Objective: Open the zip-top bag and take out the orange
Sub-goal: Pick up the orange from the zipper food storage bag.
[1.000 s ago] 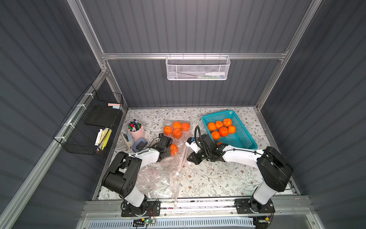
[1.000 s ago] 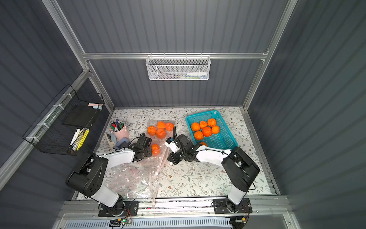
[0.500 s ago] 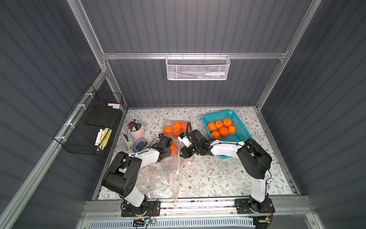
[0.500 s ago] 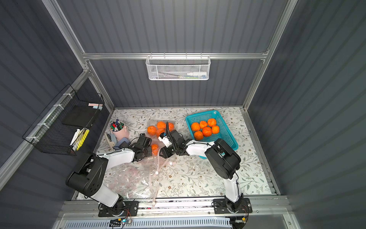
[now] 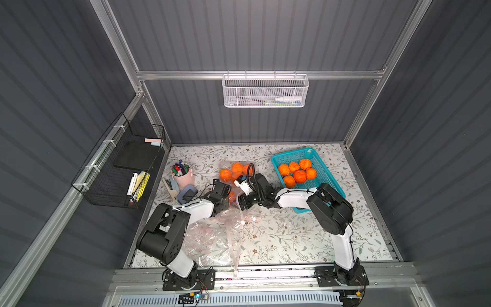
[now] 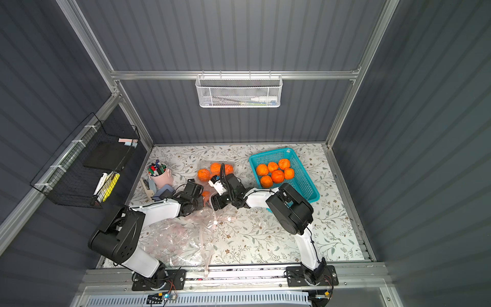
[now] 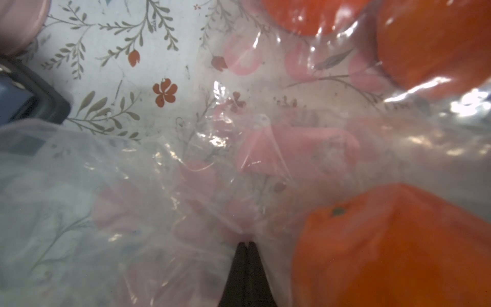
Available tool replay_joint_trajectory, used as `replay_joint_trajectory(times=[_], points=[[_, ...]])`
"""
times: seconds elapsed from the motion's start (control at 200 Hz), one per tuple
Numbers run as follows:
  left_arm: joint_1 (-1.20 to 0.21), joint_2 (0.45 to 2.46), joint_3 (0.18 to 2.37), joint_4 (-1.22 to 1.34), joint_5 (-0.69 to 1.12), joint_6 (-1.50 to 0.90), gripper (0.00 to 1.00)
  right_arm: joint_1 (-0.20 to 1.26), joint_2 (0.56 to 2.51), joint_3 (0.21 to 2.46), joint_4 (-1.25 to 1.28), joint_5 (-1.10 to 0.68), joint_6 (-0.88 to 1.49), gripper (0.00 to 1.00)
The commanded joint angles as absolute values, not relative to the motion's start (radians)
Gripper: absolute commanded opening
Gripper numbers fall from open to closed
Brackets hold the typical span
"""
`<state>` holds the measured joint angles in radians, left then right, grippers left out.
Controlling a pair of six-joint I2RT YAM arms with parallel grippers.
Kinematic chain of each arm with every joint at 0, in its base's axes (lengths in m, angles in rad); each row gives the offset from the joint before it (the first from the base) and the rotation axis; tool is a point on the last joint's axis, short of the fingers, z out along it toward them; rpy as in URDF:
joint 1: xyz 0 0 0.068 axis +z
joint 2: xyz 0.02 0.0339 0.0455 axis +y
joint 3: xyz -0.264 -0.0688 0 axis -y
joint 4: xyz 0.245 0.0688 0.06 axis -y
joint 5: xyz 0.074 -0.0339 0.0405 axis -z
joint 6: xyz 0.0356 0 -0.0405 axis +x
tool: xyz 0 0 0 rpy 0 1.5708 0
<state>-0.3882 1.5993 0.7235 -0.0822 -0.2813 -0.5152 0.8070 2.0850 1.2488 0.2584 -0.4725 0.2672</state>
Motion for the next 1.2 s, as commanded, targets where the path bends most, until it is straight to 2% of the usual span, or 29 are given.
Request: replay_joint_trajectory(times=[0.0, 0.165, 0.215, 0.42, 0.515, 0.76, 0.985, 1.191], points=[[-0.387, 1.618, 0.686, -0.186, -0.244, -0.522, 0.0, 0.811, 2.134, 1.294, 0.342, -0.486, 0.326, 0.74], [-0.387, 1.614, 0.682, -0.184, -0.242, -0.522, 0.0, 0.811, 2.203, 1.35, 0.35, -0.496, 0.385, 0.73], [-0.387, 1.616, 0.682, -0.184, -0.242, -0.522, 0.0, 0.811, 2.223, 1.362, 0.361, -0.518, 0.396, 0.7], [-0.386, 1.612, 0.681, -0.184, -0.242, -0.522, 0.0, 0.805, 2.193, 1.311, 0.419, -0.555, 0.41, 0.36], [-0.387, 1.611, 0.68, -0.184, -0.241, -0.522, 0.0, 0.796, 2.124, 1.25, 0.412, -0.563, 0.394, 0.29], [-0.387, 1.611, 0.68, -0.186, -0.245, -0.523, 0.0, 0.737, 1.899, 1.068, 0.226, -0.595, 0.299, 0.27], [-0.387, 1.61, 0.682, -0.186, -0.248, -0.526, 0.0, 0.688, 1.72, 1.042, -0.149, -0.603, 0.106, 0.29], [-0.387, 1.609, 0.68, -0.187, -0.249, -0.526, 0.0, 0.685, 1.641, 1.052, -0.288, -0.608, 0.053, 0.28]])
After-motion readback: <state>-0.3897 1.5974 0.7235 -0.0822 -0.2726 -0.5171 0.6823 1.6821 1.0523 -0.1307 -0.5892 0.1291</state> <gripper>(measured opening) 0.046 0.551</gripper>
